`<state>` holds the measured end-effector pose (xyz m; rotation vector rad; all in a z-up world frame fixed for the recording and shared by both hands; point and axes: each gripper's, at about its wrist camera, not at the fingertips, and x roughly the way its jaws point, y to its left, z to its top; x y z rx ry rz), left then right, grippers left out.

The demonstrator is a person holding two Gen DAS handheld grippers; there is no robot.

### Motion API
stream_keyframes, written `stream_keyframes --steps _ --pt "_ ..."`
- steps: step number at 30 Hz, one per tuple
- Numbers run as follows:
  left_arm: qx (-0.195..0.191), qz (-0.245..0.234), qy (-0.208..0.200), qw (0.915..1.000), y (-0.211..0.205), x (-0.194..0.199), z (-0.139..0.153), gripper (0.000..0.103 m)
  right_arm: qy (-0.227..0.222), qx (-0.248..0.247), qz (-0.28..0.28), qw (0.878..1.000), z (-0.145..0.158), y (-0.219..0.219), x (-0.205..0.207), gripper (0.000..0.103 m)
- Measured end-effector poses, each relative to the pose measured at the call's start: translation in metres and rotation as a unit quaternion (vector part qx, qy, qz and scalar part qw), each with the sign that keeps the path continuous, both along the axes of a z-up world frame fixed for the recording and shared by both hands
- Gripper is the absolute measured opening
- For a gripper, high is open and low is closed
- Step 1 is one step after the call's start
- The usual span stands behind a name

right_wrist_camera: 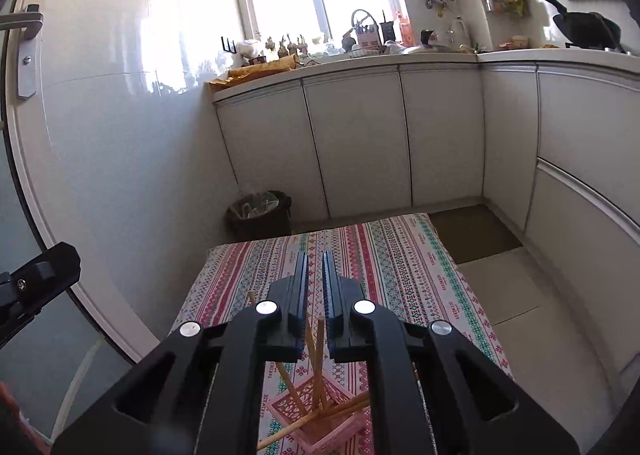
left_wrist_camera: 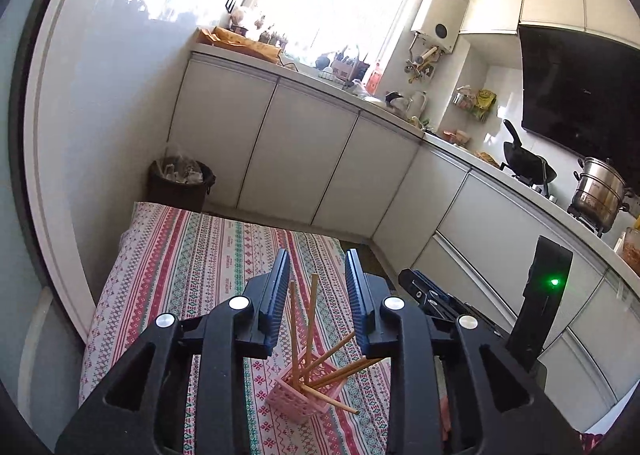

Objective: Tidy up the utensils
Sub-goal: 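Lower both chopsticks into the pink cup and open both tools, then move both open tools from the cup back to the chopstick pile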

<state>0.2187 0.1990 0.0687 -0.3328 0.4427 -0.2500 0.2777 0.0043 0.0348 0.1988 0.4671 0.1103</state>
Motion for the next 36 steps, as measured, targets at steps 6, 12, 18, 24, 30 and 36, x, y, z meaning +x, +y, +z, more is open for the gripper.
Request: stream_keyframes --steps 6,12,18,24,30,36 --pt "0.005 0.001 0.011 0.9999 -0.002 -0.009 -0.001 0.029 -0.010 -0.011 -0.016 1.000 0.016 -0.009 -0.015 0.024" --pt "0.014 -0.009 0.028 0.9995 -0.015 -0.024 -0.005 0.037 -0.012 -0.012 -0.022 1.000 0.029 -0.019 -0.041 0.044" --pt "0.035 -0.017 0.035 0.9986 -0.033 -0.044 -0.008 0.045 -0.007 -0.004 -0.036 0.999 0.031 -0.036 -0.072 0.065" --pt "0.058 -0.017 0.045 0.9971 -0.047 -0.064 -0.015 0.061 0.003 0.002 -0.070 0.998 0.026 -0.061 -0.099 0.088" --pt "0.109 -0.037 0.073 0.9907 -0.072 -0.085 -0.038 0.094 0.048 0.022 -0.114 0.992 0.000 -0.106 -0.129 0.096" --pt "0.210 -0.130 0.181 0.9519 -0.120 -0.088 -0.097 0.096 0.147 0.055 -0.159 0.975 -0.059 -0.160 -0.162 0.096"
